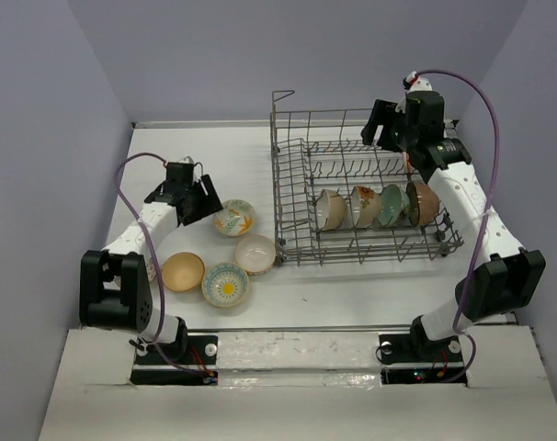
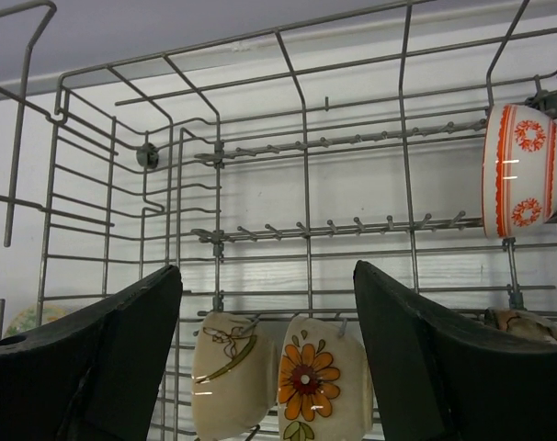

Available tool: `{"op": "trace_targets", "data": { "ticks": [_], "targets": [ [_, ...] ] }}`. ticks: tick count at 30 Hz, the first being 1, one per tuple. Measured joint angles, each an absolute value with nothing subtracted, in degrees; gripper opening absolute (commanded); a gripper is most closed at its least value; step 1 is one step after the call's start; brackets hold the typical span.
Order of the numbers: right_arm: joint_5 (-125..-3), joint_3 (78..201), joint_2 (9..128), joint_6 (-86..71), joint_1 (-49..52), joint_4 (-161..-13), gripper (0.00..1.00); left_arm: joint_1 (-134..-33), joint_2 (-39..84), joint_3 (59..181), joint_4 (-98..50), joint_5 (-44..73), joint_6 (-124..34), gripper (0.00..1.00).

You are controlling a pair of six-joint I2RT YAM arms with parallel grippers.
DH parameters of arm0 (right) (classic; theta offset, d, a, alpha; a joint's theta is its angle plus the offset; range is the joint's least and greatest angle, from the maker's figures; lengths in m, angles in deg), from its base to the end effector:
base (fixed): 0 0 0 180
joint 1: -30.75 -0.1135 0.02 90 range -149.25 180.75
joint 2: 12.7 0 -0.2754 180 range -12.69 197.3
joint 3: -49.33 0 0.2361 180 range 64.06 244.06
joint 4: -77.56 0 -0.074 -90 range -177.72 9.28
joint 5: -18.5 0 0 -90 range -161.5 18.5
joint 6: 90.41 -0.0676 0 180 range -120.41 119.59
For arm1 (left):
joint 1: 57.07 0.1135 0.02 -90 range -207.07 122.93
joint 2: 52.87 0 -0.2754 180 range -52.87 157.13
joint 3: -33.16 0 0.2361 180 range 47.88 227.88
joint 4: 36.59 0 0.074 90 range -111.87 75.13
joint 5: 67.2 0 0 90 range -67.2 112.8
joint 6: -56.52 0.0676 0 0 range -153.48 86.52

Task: Load the bowls into the dish rack
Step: Pick up the bowl from the corner of the board.

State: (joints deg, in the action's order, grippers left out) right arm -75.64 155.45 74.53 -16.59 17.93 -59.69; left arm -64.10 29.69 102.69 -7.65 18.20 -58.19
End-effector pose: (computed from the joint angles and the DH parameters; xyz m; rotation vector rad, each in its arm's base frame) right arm 0.3515 0.0750 0.4078 0.1054 1.9923 0.2554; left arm 0.3164 -0.0445 0.2388 -0.3168 2.3081 -0.3738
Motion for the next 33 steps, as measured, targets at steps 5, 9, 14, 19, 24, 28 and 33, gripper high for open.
{"op": "trace_targets", "data": {
  "ticks": [5, 9, 14, 19, 24, 28, 33],
  "targets": [
    [-73.8, 153.8, 74.5, -17.9, 17.9, -59.7, 0.80, -64.1, 31.4, 101.0, -7.4, 15.9, -58.6, 0.66],
    [-72.8, 153.7, 74.5, -18.4, 17.9, -59.9, 0.80, -64.1, 32.4, 100.5, -7.6, 14.9, -59.0, 0.59],
    [-71.0, 153.5, 74.5, -18.7, 17.9, -60.0, 0.80, -64.1, 34.3, 100.1, -7.9, 14.2, -59.5, 0.50],
    [-69.8, 153.4, 74.5, -18.7, 17.9, -60.0, 0.79, -64.1, 35.7, 100.1, -8.3, 14.2, -60.0, 0.42],
    [-68.7, 153.4, 74.5, -19.1, 17.9, -60.3, 0.79, -64.1, 36.9, 100.1, -8.9, 14.2, -60.8, 0.33],
    [-68.1, 153.1, 74.5, -19.3, 17.9, -60.8, 0.79, -64.1, 37.7, 100.1, -9.2, 14.0, -61.6, 0.28],
    [-67.8, 153.1, 74.5, -19.3, 17.9, -61.2, 0.79, -64.1, 37.9, 100.1, -9.5, 14.0, -62.3, 0.14]
  ]
}}
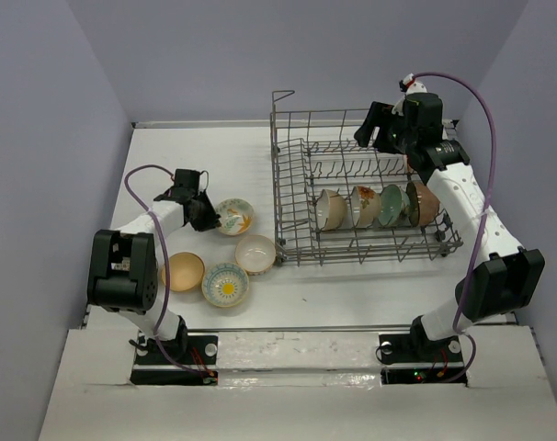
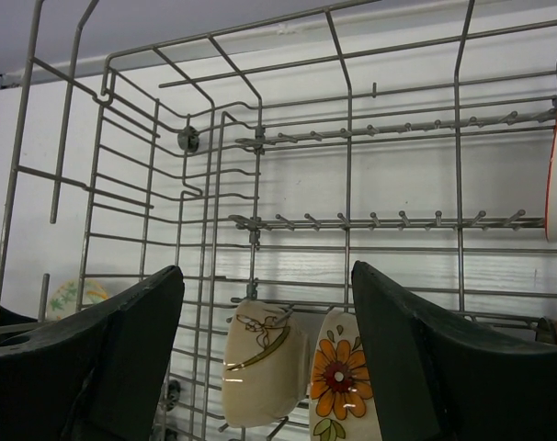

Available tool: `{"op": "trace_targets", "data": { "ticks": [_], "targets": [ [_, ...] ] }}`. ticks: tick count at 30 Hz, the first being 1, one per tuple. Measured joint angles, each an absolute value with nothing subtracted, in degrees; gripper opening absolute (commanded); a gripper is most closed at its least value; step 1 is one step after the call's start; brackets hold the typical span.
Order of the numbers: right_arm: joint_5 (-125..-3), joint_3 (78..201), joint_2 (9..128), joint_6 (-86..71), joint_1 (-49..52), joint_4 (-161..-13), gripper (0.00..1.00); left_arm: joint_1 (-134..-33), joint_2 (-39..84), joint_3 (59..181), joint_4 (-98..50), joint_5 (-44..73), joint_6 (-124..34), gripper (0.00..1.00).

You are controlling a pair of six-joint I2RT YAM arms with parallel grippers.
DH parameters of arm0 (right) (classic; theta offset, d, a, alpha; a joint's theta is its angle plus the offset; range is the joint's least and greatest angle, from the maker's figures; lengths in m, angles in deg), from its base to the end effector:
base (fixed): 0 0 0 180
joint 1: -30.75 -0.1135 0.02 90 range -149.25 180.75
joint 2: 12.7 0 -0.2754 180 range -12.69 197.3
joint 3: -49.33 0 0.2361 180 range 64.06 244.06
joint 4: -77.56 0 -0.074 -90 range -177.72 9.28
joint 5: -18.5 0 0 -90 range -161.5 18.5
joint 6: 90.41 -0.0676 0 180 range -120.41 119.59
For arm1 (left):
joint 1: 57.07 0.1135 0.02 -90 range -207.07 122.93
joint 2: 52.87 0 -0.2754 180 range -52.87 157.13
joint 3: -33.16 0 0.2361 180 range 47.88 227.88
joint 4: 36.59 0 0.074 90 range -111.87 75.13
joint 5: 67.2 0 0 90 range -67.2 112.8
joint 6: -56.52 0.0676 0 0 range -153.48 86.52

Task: Load the bowls into the dish rack
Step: Pick up the bowl from the corner of the board, then pass from the left arm to the right

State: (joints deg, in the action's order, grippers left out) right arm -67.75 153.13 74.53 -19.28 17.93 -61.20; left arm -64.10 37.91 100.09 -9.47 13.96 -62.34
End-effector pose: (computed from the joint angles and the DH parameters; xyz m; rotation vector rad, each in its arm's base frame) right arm 0.3515 0.0845 0.3969 0.0644 2.0242 0.4182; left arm 0.3246 -0.0505 0.1840 -0.4064 2.4692 -0.4571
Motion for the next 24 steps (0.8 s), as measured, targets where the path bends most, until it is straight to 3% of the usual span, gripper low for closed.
{"op": "trace_targets", "data": {
  "ticks": [1, 2, 11, 17, 24],
  "targets": [
    [-67.7, 153.1, 74.5, -19.3, 17.9, -61.2, 0.79, -64.1, 37.9, 100.1, -9.5, 13.9, -62.5, 0.03],
    [-67.6, 153.1, 74.5, -19.3, 17.9, -61.2, 0.78, -64.1, 37.9, 100.1, -9.6, 13.3, -63.0, 0.00],
    [-66.6, 153.1, 74.5, -19.7, 17.9, -61.3, 0.76, -64.1, 35.5, 101.8, -7.6, 15.0, -63.3, 0.00],
    [-63.8, 153.2, 74.5, -20.4, 17.6, -61.3, 0.75, -64.1, 28.7, 112.8, -1.8, 19.5, -62.7, 0.00],
    [-63.5, 157.6, 76.2, -20.7, 6.3, -61.1, 0.73, -64.1, 23.0, 125.9, 0.2, 21.4, -61.6, 0.00]
  ]
}}
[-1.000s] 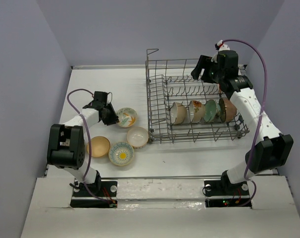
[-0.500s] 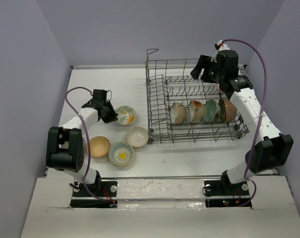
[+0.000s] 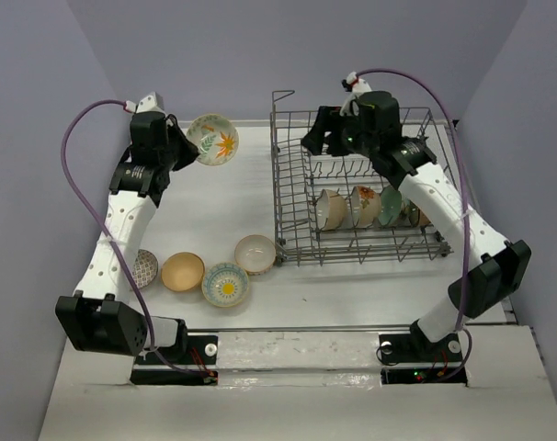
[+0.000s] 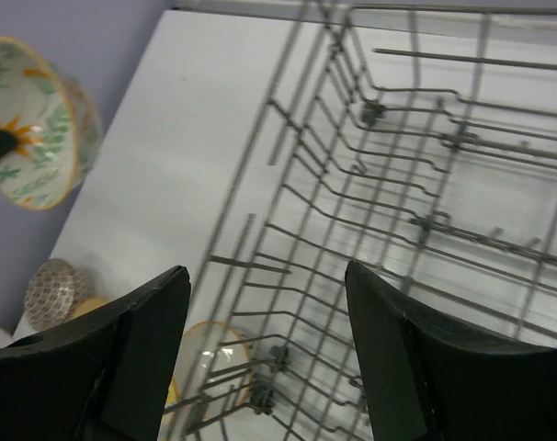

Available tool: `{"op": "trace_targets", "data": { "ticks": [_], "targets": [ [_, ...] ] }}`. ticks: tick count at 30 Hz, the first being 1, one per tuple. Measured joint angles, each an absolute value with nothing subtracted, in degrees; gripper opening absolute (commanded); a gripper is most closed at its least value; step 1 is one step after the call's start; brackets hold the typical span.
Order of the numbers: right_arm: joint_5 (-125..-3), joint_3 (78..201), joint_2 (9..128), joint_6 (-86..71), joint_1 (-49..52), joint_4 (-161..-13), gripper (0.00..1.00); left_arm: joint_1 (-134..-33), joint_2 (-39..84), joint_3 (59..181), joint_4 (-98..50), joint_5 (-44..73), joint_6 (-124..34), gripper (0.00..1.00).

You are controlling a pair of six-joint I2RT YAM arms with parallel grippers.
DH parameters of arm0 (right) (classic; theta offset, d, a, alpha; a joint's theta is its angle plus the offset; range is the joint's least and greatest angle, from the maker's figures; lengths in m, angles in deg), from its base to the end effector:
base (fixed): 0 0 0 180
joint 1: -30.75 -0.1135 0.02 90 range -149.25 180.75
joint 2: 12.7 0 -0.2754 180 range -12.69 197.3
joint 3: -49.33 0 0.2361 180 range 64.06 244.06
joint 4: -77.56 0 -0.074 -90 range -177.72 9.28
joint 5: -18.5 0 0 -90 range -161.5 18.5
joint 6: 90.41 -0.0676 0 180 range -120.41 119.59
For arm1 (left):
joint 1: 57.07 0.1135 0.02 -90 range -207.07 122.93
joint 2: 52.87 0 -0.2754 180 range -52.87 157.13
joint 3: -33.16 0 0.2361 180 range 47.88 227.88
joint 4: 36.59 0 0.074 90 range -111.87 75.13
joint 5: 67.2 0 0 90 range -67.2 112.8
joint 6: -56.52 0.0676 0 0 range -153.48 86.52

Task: Load the bowls into the dish rack
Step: Pass from the left arm to the right

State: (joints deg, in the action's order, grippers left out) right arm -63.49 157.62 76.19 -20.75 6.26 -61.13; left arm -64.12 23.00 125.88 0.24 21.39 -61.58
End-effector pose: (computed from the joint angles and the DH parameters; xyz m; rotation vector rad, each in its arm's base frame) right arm 0.3311 0.1612 0.4147 -0.1673 1.9993 0.6460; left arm 0.3092 -0.0399 0.4006 -0.3386 1.9140 -0.4339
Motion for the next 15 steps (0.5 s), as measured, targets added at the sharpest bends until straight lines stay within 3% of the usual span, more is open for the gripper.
{"op": "trace_targets", "data": {
  "ticks": [5, 15],
  "targets": [
    [-64.1, 166.2, 81.5, -20.5, -3.7, -61.5, 0.73, -65.0, 22.9, 128.0, 2.1, 21.6, -60.6, 0.00],
    [-69.7, 175.5, 90.8, -19.2, -10.4, -60.1, 0.73, -72.6, 25.2, 129.8, 6.7, 23.4, -60.1, 0.00]
  ]
}}
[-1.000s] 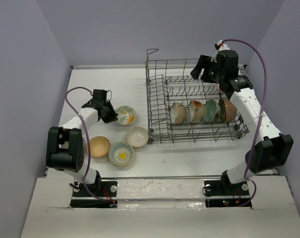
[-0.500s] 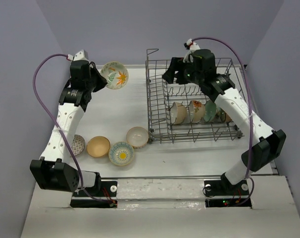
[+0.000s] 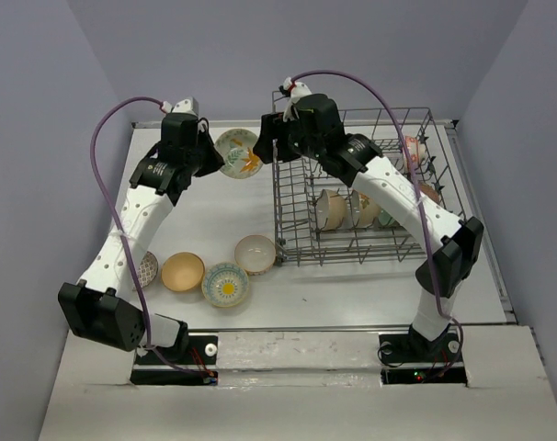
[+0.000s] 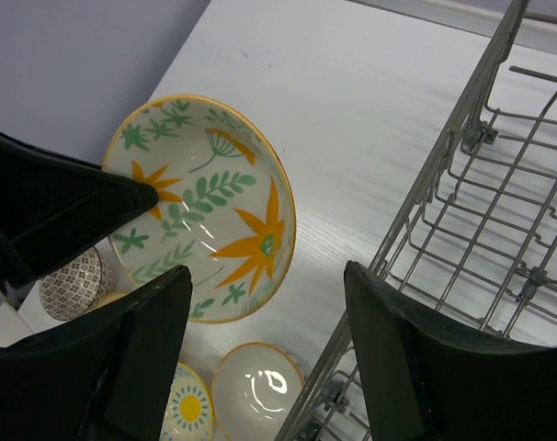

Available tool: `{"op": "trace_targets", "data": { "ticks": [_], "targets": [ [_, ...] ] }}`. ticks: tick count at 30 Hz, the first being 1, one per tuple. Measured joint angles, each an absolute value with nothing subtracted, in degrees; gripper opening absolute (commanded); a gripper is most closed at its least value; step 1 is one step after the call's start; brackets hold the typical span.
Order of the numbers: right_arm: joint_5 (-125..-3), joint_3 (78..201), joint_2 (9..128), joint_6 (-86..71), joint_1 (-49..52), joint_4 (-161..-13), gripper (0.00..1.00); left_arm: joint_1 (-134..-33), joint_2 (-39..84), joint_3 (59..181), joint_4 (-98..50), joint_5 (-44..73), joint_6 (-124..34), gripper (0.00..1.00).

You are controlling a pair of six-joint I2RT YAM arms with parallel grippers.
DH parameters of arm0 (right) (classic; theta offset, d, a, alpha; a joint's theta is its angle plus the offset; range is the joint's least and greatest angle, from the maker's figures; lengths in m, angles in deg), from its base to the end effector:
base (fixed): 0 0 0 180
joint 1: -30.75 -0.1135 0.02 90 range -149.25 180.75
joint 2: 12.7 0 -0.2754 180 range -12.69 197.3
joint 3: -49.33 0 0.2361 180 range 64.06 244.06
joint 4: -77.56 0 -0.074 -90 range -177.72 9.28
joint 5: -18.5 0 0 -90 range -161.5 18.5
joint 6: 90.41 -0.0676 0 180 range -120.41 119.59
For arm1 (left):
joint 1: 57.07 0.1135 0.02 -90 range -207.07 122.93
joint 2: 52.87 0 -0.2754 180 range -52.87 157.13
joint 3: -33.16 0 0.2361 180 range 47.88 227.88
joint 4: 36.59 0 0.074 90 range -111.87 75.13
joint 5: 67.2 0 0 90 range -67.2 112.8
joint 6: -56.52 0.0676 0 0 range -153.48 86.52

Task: Load the bowls into the dish rack
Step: Pass from the left arm to the right

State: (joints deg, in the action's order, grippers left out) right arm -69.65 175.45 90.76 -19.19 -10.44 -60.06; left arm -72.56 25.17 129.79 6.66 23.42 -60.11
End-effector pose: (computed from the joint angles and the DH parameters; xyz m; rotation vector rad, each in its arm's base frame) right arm 0.3261 0.2883 0.4245 -0.4077 1.9422 0.7258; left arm 0.3041 -0.0835 0.3991 -0.2041 2.0207 -0.4578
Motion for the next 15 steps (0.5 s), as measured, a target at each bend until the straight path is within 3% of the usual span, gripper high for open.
{"op": "trace_targets", "data": {
  "ticks": [9, 15],
  "targets": [
    [-73.3, 176.2, 93.6, -18.3, -11.0, -58.3, 0.70, -77.8, 25.2, 132.4, 6.8, 24.8, -60.4, 0.00],
    [-74.5, 177.2, 94.3, -18.0, -11.0, -58.1, 0.47, -78.9, 25.2, 132.5, 7.1, 24.8, -60.4, 0.00]
  ]
}}
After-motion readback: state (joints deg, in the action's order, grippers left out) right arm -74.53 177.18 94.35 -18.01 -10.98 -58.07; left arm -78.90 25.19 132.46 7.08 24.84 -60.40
